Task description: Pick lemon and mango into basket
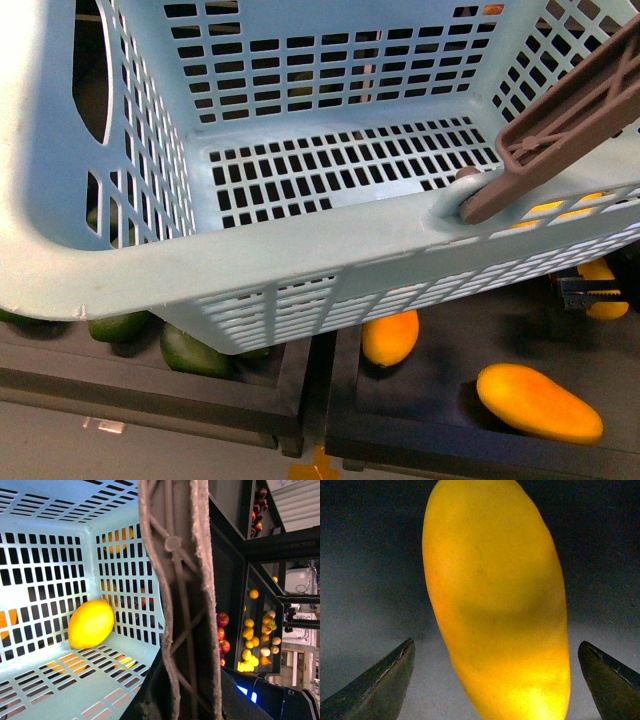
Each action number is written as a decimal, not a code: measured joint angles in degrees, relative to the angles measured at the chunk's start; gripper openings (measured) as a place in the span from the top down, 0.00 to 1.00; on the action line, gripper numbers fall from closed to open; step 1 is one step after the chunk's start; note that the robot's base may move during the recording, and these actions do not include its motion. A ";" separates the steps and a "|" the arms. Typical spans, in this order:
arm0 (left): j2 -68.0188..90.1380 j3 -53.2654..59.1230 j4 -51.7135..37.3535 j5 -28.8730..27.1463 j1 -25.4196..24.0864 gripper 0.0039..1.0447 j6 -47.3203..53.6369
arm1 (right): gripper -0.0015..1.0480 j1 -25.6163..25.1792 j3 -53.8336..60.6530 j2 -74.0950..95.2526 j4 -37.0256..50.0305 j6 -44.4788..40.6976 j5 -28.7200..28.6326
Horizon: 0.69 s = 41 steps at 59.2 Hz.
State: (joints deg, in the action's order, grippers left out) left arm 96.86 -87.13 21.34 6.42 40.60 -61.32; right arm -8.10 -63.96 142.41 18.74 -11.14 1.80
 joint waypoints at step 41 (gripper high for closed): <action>0.00 0.00 0.00 0.00 0.00 0.94 0.00 | 0.48 -3.41 1.55 0.48 2.34 6.73 -1.05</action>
State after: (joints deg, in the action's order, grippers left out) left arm 96.86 -87.13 21.34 6.42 40.60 -61.32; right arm -11.51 -62.41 142.89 21.08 -4.40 0.75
